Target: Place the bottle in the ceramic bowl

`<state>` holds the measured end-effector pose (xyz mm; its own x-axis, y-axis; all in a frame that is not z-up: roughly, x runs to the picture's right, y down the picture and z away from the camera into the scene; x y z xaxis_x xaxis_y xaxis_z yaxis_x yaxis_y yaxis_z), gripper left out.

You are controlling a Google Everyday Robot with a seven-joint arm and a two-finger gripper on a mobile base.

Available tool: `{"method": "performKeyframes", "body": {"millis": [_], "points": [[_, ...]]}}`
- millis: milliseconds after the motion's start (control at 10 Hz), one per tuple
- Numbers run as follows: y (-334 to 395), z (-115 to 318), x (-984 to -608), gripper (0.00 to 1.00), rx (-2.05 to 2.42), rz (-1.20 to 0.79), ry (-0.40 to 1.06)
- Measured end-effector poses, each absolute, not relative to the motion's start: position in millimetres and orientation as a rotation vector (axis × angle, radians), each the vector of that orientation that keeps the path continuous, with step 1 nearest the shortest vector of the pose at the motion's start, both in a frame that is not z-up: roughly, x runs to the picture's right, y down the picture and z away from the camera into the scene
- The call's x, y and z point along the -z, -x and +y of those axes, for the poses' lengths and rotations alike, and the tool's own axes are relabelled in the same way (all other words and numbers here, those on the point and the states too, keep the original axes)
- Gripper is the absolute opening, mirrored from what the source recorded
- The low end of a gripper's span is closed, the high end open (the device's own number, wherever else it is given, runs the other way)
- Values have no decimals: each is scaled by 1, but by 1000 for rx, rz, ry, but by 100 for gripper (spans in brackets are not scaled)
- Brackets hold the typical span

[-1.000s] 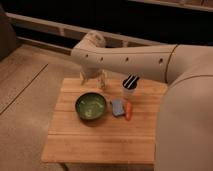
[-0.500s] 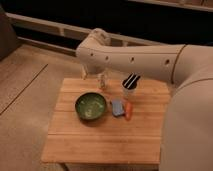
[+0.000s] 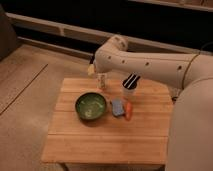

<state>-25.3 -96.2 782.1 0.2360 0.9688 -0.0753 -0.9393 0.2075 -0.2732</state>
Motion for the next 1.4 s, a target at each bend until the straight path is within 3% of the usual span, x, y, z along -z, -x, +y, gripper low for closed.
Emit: {"method": "performKeyframes", "body": {"millis": [800, 1400], "points": [[20, -85, -879, 65, -1202, -118, 434], [16, -73, -878, 65, -1237, -97, 446]]}}
